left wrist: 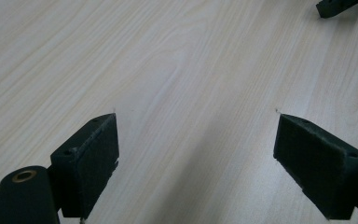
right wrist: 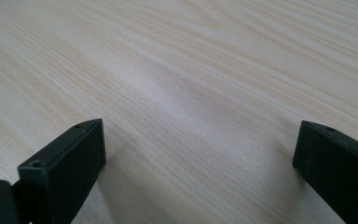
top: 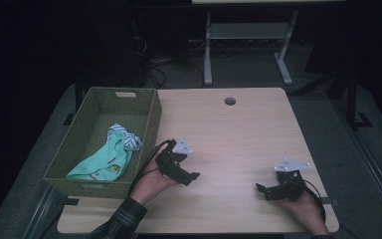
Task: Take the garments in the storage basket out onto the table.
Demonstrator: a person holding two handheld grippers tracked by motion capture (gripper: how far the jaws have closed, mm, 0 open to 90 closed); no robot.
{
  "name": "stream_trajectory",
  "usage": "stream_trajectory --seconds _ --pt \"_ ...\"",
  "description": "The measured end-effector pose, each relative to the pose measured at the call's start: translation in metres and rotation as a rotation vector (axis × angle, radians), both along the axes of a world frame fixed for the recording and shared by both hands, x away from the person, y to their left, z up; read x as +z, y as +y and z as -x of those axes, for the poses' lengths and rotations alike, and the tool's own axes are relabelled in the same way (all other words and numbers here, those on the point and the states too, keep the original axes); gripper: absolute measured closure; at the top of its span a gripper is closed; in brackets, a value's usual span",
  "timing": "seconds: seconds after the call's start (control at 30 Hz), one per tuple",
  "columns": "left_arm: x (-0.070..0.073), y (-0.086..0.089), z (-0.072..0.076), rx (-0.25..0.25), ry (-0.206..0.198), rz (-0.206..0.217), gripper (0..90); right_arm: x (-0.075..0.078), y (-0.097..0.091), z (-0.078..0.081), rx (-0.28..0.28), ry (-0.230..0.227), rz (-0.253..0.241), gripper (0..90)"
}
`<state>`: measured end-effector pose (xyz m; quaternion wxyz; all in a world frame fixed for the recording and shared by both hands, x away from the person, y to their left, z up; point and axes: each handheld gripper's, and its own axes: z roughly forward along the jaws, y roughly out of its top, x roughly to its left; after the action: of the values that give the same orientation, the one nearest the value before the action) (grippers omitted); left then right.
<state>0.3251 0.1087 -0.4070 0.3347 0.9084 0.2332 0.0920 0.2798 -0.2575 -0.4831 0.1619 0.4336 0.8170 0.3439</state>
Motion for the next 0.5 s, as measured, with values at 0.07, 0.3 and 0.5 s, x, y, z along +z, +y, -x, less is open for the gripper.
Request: stream_trajectory --seconds 0.07,0.3,0.5 --pt "0.003 0.0 0.0 -0.002 -0.005 -0.001 13.3 0.0 0.0 0.0 0.0 0.0 -0.001 1.9" --pt "0.011 0.0 -0.001 -0.003 -0.009 0.008 13.3 0.0 0.0 0.0 0.0 0.0 0.0 1.8" --pt "0.021 0.001 -0.002 -0.006 -0.022 0.008 13.4 0.0 0.0 0.0 -0.001 0.0 -0.001 1.8"
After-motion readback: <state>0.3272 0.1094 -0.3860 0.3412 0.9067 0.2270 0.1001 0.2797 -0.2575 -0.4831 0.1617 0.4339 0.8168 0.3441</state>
